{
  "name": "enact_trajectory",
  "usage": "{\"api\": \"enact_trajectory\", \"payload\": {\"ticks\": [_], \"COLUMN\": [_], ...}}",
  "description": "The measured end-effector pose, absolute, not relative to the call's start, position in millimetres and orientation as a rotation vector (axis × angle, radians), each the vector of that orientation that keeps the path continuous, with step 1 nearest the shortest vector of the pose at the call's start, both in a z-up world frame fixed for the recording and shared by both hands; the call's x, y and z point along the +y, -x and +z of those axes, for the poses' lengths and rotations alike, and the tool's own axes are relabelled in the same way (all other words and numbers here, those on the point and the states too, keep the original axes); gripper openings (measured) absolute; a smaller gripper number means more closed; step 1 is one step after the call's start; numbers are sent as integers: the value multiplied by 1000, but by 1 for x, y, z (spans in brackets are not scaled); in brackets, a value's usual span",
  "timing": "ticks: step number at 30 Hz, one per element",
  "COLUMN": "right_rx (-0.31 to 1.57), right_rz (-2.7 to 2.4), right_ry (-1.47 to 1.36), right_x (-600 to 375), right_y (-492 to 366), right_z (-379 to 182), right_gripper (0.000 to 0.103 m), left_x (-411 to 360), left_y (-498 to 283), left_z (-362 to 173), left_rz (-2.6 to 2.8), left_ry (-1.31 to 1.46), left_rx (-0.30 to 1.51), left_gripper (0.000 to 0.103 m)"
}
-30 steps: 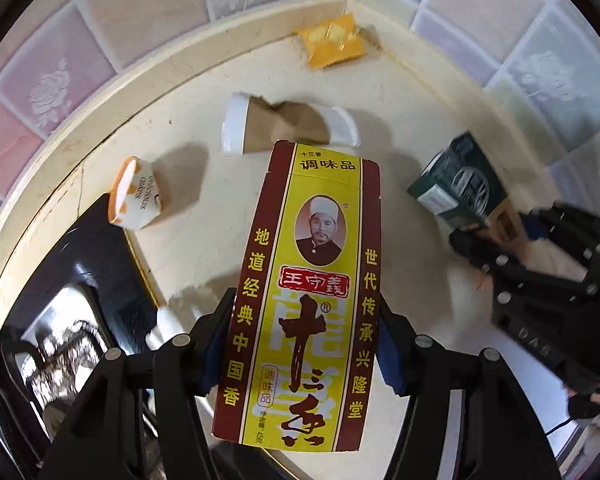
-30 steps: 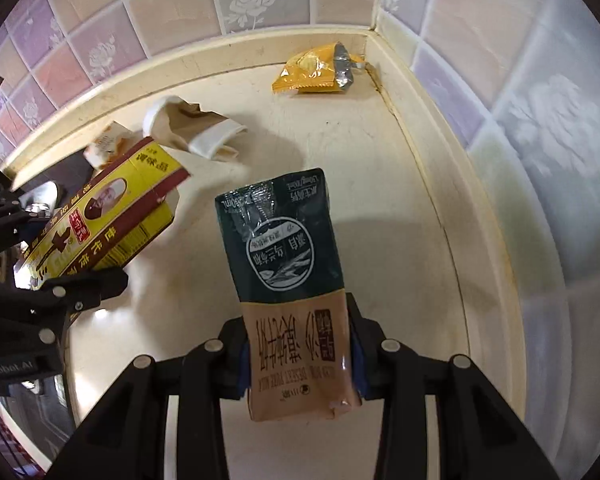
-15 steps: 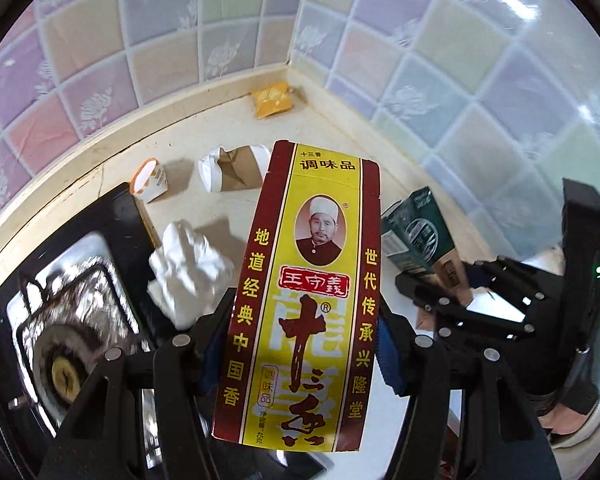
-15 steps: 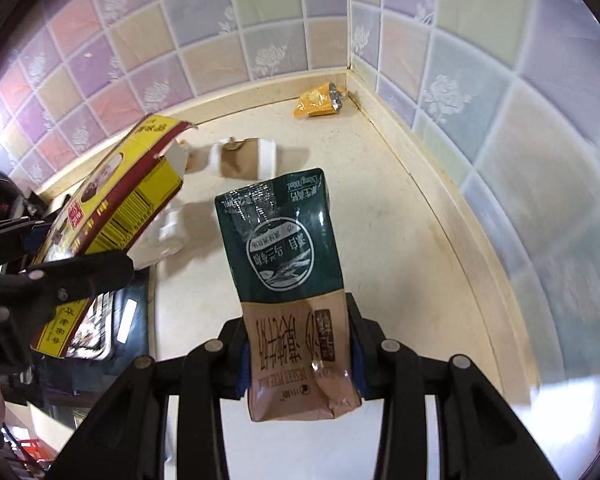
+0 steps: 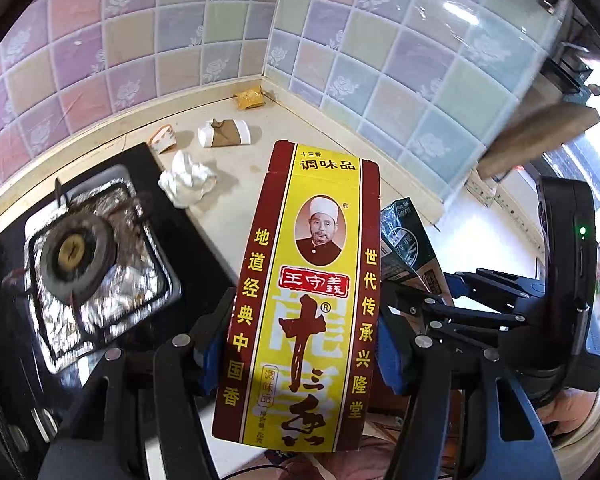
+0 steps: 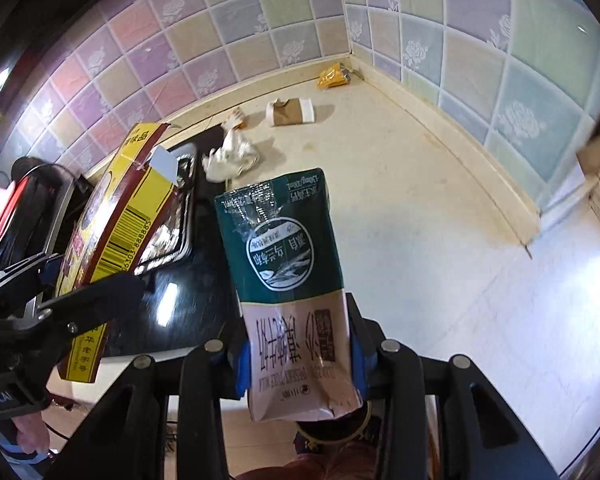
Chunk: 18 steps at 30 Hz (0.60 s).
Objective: Collect trash
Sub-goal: 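Lift the milk pouch and spice box off the counter toward the trash bin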
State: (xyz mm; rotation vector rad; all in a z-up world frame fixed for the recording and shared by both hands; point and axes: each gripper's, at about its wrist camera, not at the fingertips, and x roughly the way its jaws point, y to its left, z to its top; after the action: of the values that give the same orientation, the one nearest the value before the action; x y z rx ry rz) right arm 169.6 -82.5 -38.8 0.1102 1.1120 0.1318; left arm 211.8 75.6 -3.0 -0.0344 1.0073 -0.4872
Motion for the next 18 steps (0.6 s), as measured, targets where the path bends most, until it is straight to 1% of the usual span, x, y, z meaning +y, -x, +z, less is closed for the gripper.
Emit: {"api": "enact_trajectory", "payload": {"ticks": [11, 18], "right_rx": [1178, 1210], "right_rz": [210, 206], "right_ry": [-143, -161], "right_x": [-88, -115], "right_y": [-75, -26], "right_z": [-64, -88], "right_gripper": [38, 38], "left_x": [79, 61], "left_y": [-88, -34], "left_z": [-25, -67], "left_rz": [-417, -362], "left_ry": [36, 44], "left_rx": [971, 1057], "left_gripper": [60, 60]}}
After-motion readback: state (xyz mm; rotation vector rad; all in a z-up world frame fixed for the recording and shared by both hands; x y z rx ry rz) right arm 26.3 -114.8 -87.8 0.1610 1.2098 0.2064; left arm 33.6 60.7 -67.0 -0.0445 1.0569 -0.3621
